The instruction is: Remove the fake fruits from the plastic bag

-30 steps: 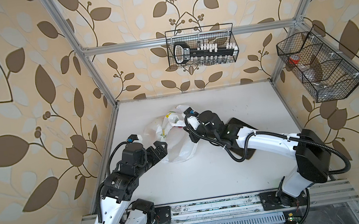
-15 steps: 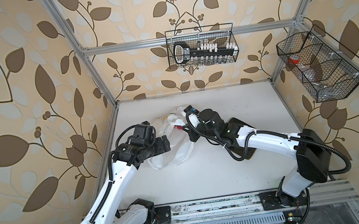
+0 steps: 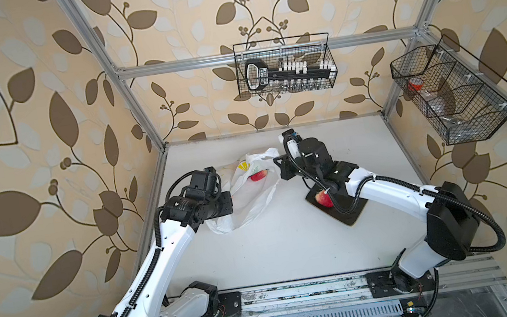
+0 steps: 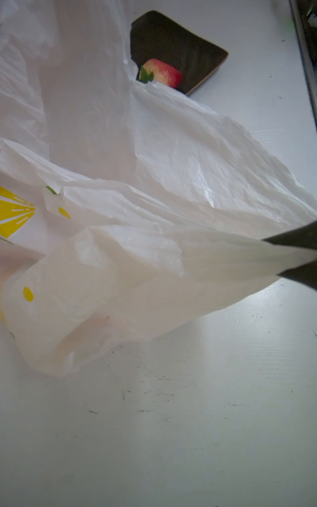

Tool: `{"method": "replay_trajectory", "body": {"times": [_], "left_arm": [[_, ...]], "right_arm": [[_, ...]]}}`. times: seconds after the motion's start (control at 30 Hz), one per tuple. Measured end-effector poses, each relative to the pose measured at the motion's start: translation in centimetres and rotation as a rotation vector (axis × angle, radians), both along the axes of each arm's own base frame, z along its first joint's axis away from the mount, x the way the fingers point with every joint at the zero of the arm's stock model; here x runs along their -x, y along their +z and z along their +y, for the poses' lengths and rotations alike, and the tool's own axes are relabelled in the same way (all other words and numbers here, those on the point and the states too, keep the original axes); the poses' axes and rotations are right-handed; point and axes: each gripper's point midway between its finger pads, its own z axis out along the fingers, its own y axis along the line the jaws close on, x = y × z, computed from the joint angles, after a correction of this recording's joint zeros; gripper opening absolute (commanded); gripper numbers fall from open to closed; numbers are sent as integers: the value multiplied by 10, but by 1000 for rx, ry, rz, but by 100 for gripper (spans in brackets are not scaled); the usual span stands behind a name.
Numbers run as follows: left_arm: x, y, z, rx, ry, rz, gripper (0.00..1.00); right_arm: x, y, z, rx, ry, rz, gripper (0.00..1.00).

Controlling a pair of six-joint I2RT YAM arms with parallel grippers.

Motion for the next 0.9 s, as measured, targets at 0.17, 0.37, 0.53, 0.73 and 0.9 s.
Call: {"method": "replay_trajectory", "body": {"times": [0.17, 0.37, 0.53, 0.73, 0.9], "left_arm": [[-1, 10, -16, 173, 45, -59, 0], [5, -1, -22, 290, 113, -31, 0], [1, 4, -24, 319, 133, -46, 0], [0, 5, -25, 326, 133, -52, 0], [3, 8, -23, 328, 133, -59, 0]], "right_arm": [[-14, -8, -29, 5, -98, 31, 56], [23, 7, -33, -25, -10, 52, 80], [88, 73, -34, -82, 126, -116, 79], [154, 76, 24, -46, 358, -211, 54], [142, -9, 85, 115, 402, -124, 34]]}}
